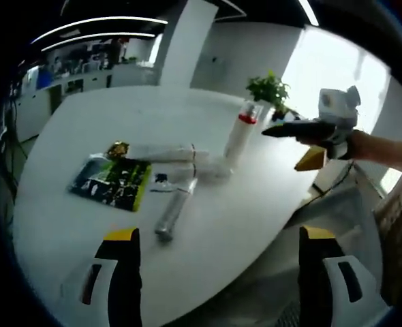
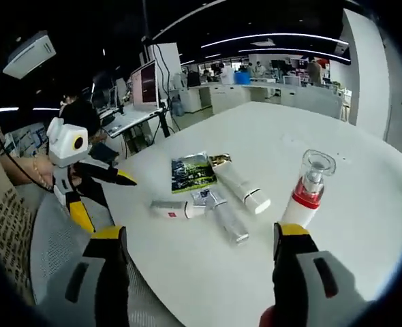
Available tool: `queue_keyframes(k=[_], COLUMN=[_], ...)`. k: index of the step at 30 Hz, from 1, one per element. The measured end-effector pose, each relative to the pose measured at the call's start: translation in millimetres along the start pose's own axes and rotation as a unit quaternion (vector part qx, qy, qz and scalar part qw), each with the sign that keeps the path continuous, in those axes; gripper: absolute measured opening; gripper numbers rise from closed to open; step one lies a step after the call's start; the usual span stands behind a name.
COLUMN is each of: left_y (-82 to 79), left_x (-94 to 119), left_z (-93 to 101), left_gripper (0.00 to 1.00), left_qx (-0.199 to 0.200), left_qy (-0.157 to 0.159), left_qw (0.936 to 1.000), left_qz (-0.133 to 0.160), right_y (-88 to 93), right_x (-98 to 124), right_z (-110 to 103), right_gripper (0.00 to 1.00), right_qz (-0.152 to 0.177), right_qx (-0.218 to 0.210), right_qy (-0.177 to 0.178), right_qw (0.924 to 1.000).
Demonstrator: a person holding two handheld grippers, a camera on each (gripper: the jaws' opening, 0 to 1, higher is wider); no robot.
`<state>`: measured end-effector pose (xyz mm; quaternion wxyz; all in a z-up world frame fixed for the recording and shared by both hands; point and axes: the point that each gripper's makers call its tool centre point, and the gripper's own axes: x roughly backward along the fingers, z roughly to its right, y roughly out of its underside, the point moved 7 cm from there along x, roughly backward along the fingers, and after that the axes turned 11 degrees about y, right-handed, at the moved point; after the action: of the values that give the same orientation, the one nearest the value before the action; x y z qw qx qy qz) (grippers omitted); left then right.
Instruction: Arrange the skincare products in the storage area until every visible bottle or jar stands upright without overlapping.
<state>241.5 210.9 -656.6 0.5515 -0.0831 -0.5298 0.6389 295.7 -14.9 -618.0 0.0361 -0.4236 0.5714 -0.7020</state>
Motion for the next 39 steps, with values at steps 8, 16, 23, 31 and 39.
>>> queue_keyframes(k=[8,16,23,31,39], left_y=[2.0,1.1,-0.1,-0.1,0.7], left_x=[0,2,4,3,3], left_z=[2.8,1.2,-2.4,-3.7,-6.3], left_gripper=[0.92,0.92,0.91,0.91,0.91], left_qx=[-0.007,-0.005,0.004,0.009,0.015], left_qy=[0.000,-0.001,-0.007,-0.009,-0.010], left_qw=[0.9999,1.0000,0.9999,0.9999,0.9998], left_qz=[-0.008,-0.002,0.008,0.007,0.006], right_y=[-19.8,-35.2,-43.4,-45.6,-45.1], right_x=[-27,-54,-73,-98,-124], right_z=[-9,-11,-7,1,9], right_gripper=[0.87,0.83,0.83,0.83,0.79], right_qz=[-0.008,-0.012,-0.022,-0.044,-0.071], right_qx=[0.051,0.109,0.121,0.128,0.116], right_qy=[-0.029,-0.030,-0.026,-0.013,0.007], right_qw=[0.9982,0.9935,0.9920,0.9907,0.9906])
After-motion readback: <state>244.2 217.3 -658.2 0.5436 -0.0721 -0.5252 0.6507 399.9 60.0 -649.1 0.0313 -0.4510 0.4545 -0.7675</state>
